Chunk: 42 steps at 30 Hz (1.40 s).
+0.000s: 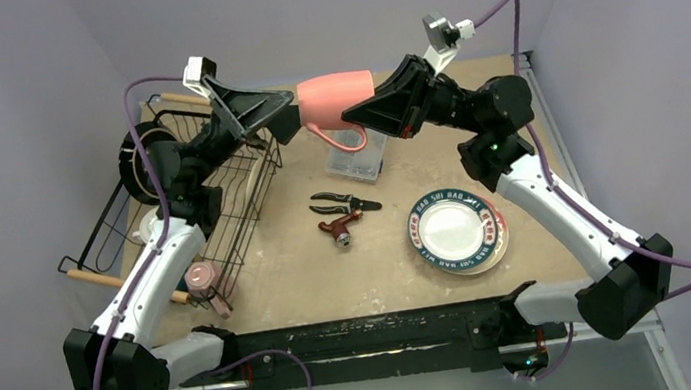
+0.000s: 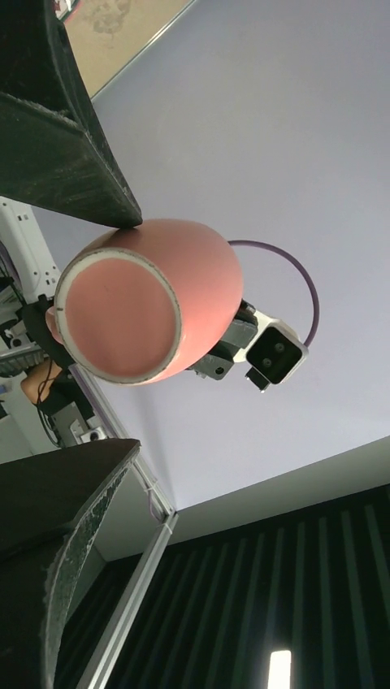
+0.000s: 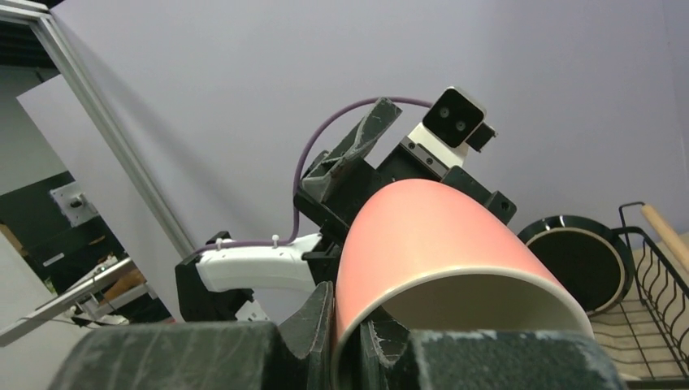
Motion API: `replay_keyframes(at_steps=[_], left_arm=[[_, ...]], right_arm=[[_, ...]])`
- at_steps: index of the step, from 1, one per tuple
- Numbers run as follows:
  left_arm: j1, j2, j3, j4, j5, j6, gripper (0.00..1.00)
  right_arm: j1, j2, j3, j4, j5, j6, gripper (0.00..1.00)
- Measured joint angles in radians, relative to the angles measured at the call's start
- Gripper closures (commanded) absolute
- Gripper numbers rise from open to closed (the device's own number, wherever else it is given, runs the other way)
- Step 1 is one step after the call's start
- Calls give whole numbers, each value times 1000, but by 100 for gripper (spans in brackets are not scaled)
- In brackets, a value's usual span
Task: Load the mixed dishes into the dish rack
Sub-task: Turn the cup upside down in the dish rack.
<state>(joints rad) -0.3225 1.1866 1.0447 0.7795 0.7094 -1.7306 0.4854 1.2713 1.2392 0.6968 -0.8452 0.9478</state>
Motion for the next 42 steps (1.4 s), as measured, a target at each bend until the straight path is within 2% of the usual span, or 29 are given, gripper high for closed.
replay_keyframes(at_steps=[3, 9, 13, 24, 27, 30, 31, 32, 33, 34, 35, 36, 37, 40, 41, 42], left_arm=[[-1, 0, 0, -27, 5, 9, 0], [-8, -5, 116, -277, 29, 147, 0], [-21, -5, 156, -346, 36, 198, 0], [-47, 89, 282, -460, 82, 261, 7], [-50, 97, 294, -490, 91, 276, 16], [-51, 108, 320, -518, 103, 286, 38], [-51, 111, 328, -523, 108, 288, 48], [-51, 113, 334, -526, 110, 290, 68], [-51, 113, 336, -528, 112, 293, 95], [-51, 113, 340, -532, 116, 295, 100], [-52, 115, 343, -537, 126, 296, 100], [-52, 116, 346, -545, 140, 301, 100], [-52, 116, 349, -560, 154, 307, 100], [-3, 106, 362, -711, 172, 389, 100], [24, 100, 374, -787, 173, 426, 100], [72, 92, 410, -936, 166, 496, 100]], right_arm=[[-2, 0, 2, -27, 1, -1, 100], [13, 5, 67, -163, 1, -86, 100], [35, 10, 111, -229, 1, -146, 100], [46, 67, 146, -192, -3, -148, 100], [54, 74, 158, -225, -4, -165, 100], [68, 80, 182, -256, -1, -193, 100], [70, 79, 185, -265, 5, -203, 98], [71, 76, 187, -272, 10, -212, 83], [71, 74, 189, -283, 15, -221, 60], [73, 74, 197, -304, 21, -233, 47], [77, 74, 200, -311, 23, -235, 35], [84, 74, 207, -354, 53, -253, 11], [85, 74, 210, -386, 79, -262, 2], [90, 59, 216, -516, 185, -320, 1], [85, 49, 216, -572, 235, -337, 1], [76, 42, 217, -628, 288, -355, 1]])
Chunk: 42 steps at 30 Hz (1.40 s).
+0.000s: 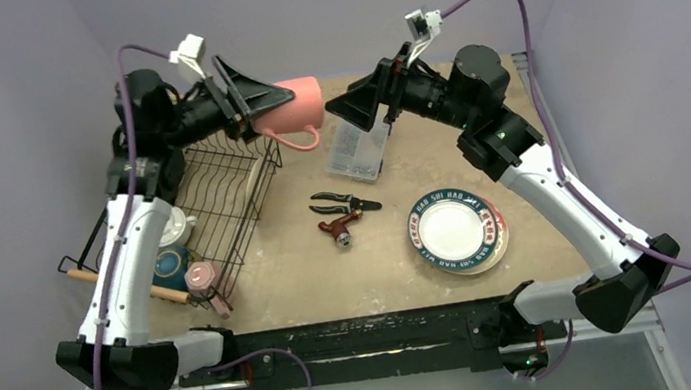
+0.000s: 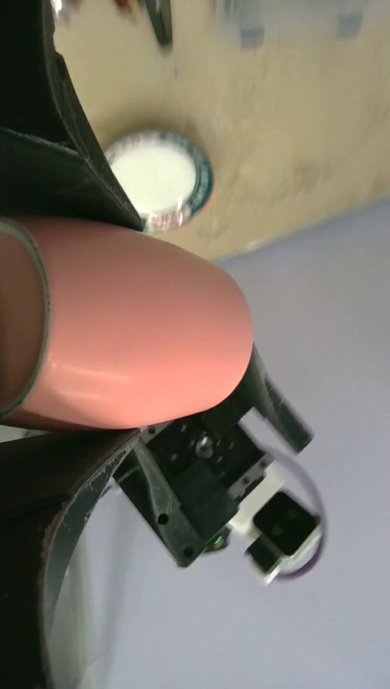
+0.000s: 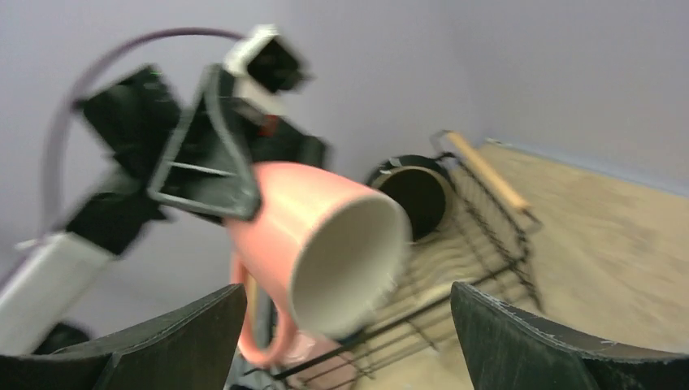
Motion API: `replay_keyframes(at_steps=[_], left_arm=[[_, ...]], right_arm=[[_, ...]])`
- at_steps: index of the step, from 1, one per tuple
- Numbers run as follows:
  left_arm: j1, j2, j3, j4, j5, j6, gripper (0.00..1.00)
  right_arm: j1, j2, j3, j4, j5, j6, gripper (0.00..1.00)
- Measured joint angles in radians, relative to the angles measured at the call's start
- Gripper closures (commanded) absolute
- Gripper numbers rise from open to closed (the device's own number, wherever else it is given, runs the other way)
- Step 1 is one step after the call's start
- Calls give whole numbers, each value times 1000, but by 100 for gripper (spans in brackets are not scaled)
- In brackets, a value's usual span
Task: Load the mixed dishes into the dish rack
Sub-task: Turn the cup upside down in the dish rack.
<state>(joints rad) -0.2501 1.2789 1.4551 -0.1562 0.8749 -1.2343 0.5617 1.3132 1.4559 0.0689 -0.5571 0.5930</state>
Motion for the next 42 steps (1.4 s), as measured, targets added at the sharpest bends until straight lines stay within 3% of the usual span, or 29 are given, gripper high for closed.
replay_keyframes(at_steps=[2, 5, 9, 13, 16, 22, 36, 37, 42], left_arm=[[86, -6, 105, -282, -85, 161, 100], [166, -8, 296, -649, -358, 428, 100], [181, -59, 355, -912, -689, 620, 100], [207, -67, 264, -1052, -898, 691, 100], [225, -47, 107, -1054, -994, 706, 100], [268, 14, -180, -979, -992, 692, 100], [287, 128, -408, -770, -973, 650, 100], [289, 142, -417, -758, -975, 651, 98], [295, 149, -435, -718, -981, 651, 58]], right_arm=[[-19, -14, 2, -119, 122, -35, 1], [-41, -30, 8, -296, 298, -85, 1], [-57, -47, 13, -480, 445, -135, 1], [-60, -65, 12, -558, 486, -159, 1], [-60, -75, 13, -587, 491, -176, 1], [-60, -71, 16, -626, 496, -206, 1], [-98, -26, 18, -691, 483, -212, 1], [-98, -26, 15, -690, 483, -212, 1], [-98, -26, -9, -690, 476, -212, 1]])
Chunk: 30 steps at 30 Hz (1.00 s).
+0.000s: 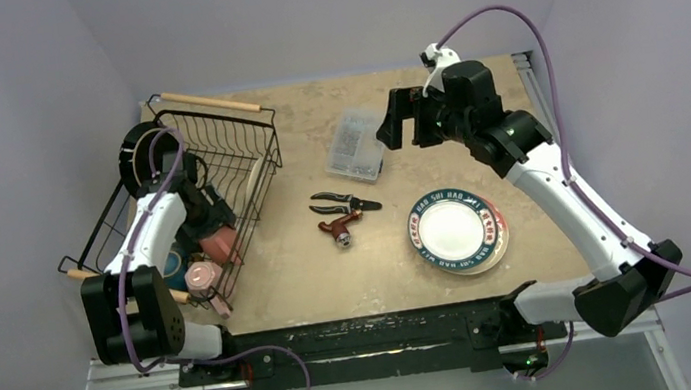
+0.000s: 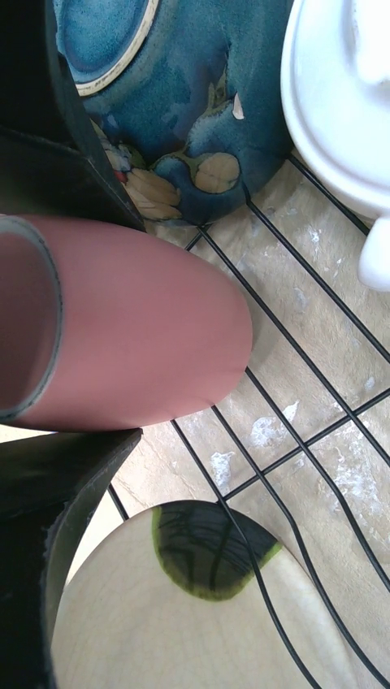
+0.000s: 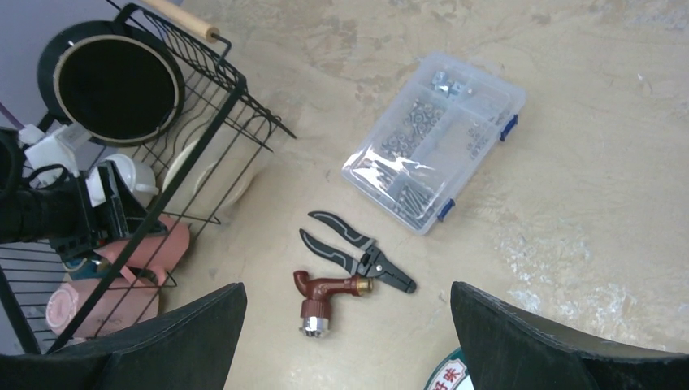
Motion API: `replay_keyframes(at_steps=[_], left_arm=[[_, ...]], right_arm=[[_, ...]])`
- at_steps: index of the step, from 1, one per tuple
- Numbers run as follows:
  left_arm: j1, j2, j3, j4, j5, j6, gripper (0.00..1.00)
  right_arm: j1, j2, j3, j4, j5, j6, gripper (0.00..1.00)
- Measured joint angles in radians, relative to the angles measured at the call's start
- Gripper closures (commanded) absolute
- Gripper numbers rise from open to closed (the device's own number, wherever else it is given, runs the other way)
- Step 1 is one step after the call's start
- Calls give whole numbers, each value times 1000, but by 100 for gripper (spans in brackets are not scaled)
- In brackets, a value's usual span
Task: Load the mixed dishes into the dish rack
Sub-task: Turn the cup upside down in the dish rack.
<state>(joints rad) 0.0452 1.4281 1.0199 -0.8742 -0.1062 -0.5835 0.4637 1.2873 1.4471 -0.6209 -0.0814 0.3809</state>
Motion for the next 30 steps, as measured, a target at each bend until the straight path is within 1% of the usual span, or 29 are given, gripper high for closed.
replay_keyframes(at_steps=[1, 6, 7, 9, 11, 16, 22, 26, 28, 30], left_arm=[[0, 0, -2, 2, 0, 0, 51], [0, -15, -15, 13, -3, -6, 26], [0, -17, -16, 12, -3, -7, 16], [0, -19, -16, 6, -4, -8, 2], [0, -22, -16, -11, 2, -13, 0], [0, -51, -5, -88, 16, -27, 0], [-1, -105, 51, -167, 11, -34, 0], [-1, -162, 79, -216, -5, -29, 0], [-3, -192, 108, -250, -7, -6, 0], [-31, -212, 167, -286, -11, 30, 0]], right_arm=[[0, 0, -10, 0, 0, 0, 1], [-10, 0, -75, -2, 11, -2, 1], [-16, 1, -94, -2, 12, -2, 1], [-33, 2, -132, -5, 12, -2, 1], [-57, 3, -174, -10, 11, 3, 1], [-164, 3, -289, -22, 3, 34, 3], [-286, 17, -356, -110, 78, 64, 2], [-350, -4, -444, -147, 104, 74, 11], [-407, -28, -504, -149, 93, 83, 15], [-487, -50, -570, -156, 78, 97, 17]])
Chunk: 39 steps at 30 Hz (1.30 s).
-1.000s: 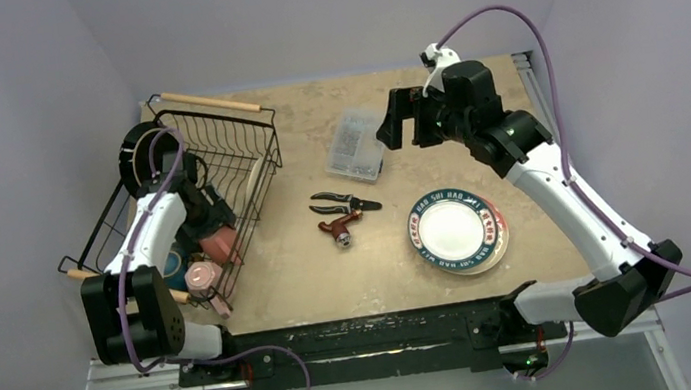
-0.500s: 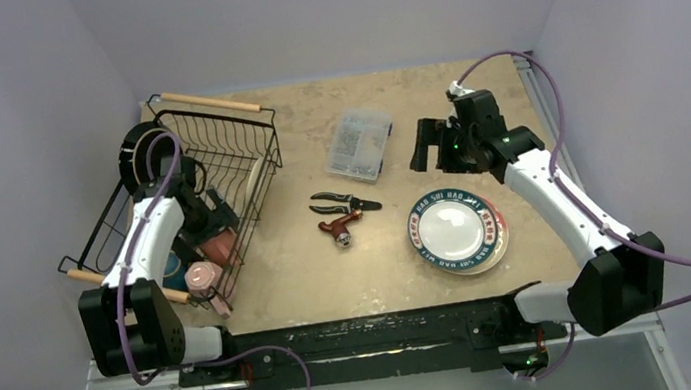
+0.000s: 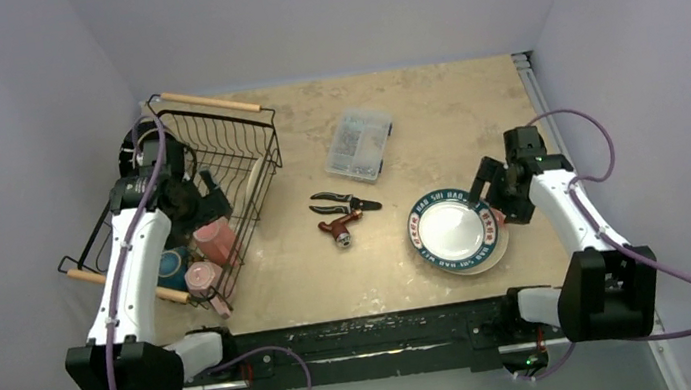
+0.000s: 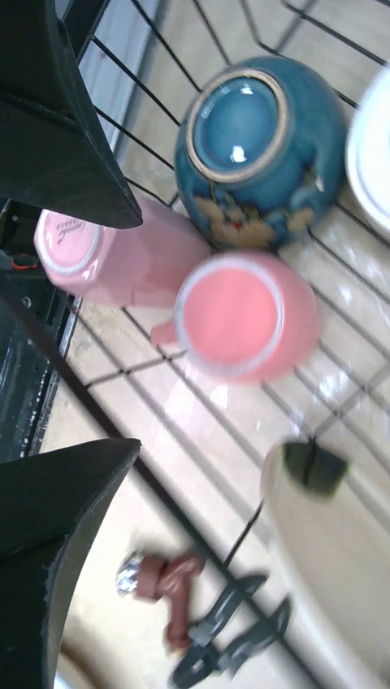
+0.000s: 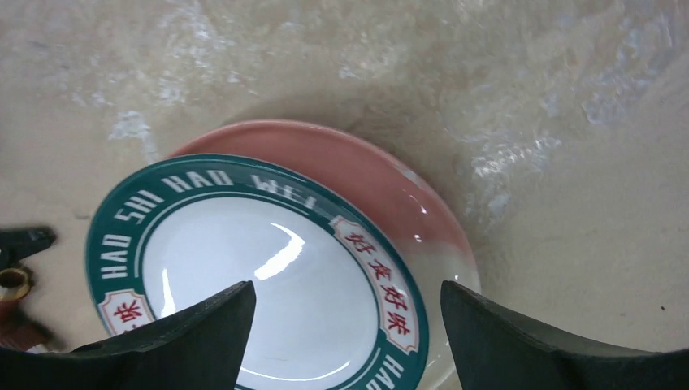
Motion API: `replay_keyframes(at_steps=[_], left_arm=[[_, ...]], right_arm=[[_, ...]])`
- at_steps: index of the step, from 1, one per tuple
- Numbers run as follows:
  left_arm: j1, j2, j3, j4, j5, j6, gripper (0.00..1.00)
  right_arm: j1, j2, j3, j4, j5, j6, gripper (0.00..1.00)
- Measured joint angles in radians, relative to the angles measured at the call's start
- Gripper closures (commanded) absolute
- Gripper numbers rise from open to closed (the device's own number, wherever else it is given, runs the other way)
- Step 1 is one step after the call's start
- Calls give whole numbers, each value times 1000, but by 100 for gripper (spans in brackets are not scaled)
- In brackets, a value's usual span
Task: Load the mixed dishes into the dish rack
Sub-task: Turn the cup upside down in the dish rack, then pick up the plate at the center of the board.
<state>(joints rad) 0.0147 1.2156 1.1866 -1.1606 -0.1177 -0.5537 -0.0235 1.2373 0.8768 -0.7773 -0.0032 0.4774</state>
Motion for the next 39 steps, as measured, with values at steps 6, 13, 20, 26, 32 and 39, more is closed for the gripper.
replay_keyframes(at_steps=[6, 13, 20, 26, 32, 39], left_arm=[[-257, -18, 190, -13, 61, 85, 0], [-397, 5, 289, 42, 280, 101, 3], [-415, 56, 291, 95, 465, 93, 3], [-415, 93, 325, 100, 518, 90, 3], [-415, 95, 339, 98, 535, 93, 3], [-415, 97, 337, 105, 562, 67, 3]], right_arm=[[-69, -43, -71, -14, -8, 22, 17], [-77, -53, -121, 60, -39, 48, 28], [-87, -22, -200, 187, -116, 60, 50], [-93, -16, -238, 324, -183, 63, 63], [-94, -29, -275, 390, -182, 60, 87], [-93, -29, -248, 380, -226, 73, 100]])
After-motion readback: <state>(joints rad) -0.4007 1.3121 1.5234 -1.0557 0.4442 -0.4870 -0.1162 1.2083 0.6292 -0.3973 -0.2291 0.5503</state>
